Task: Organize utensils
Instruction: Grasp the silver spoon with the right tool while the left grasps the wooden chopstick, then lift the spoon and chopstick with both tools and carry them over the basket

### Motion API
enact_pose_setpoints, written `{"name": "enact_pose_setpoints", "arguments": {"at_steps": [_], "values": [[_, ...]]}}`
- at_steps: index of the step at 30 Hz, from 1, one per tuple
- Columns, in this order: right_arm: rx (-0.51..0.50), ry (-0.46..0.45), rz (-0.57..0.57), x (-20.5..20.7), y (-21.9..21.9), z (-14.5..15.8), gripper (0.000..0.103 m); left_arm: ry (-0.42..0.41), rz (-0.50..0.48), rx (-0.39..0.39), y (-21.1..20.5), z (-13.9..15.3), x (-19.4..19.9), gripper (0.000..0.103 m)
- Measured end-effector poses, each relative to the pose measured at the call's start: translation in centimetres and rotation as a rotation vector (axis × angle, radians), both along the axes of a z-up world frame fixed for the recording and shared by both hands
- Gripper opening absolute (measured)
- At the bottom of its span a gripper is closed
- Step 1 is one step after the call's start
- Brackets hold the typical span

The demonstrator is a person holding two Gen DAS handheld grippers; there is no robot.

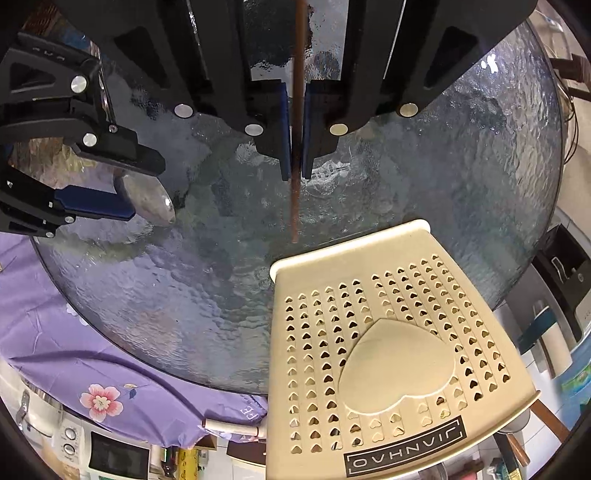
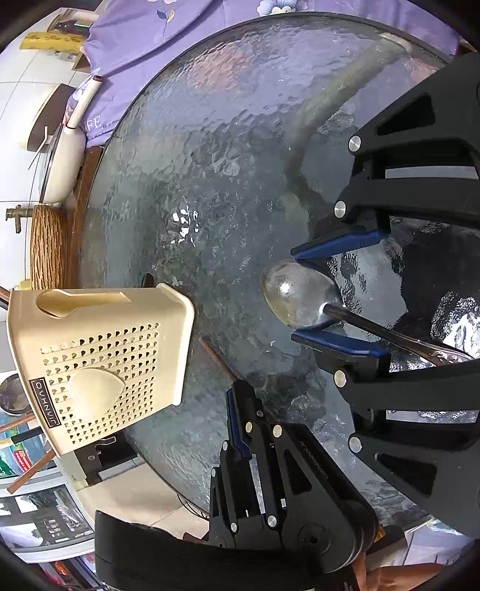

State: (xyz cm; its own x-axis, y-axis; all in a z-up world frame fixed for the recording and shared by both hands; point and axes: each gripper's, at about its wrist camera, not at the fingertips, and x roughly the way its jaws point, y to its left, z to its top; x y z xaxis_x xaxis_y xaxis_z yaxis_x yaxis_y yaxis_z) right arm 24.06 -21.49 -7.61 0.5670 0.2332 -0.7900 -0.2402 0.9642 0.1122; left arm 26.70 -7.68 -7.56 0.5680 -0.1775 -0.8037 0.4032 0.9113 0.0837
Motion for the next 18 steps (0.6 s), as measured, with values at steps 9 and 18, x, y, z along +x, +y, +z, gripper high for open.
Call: {"name": "enact_pose_setpoints", "arguments": {"at_steps": [9,18], "values": [[0.034,-0.042,-0.014,-0.5,-0.8,1.0,0.04,-0.078,0.016,-0.079,1.0,3.1,-1.6,0.005],[0.09,-0.157,-0.008,-2.0,-1.1,5.1,0.04,-0.22,0.014,-0.214,3.7,9.7,-5.2,0.005]]}}
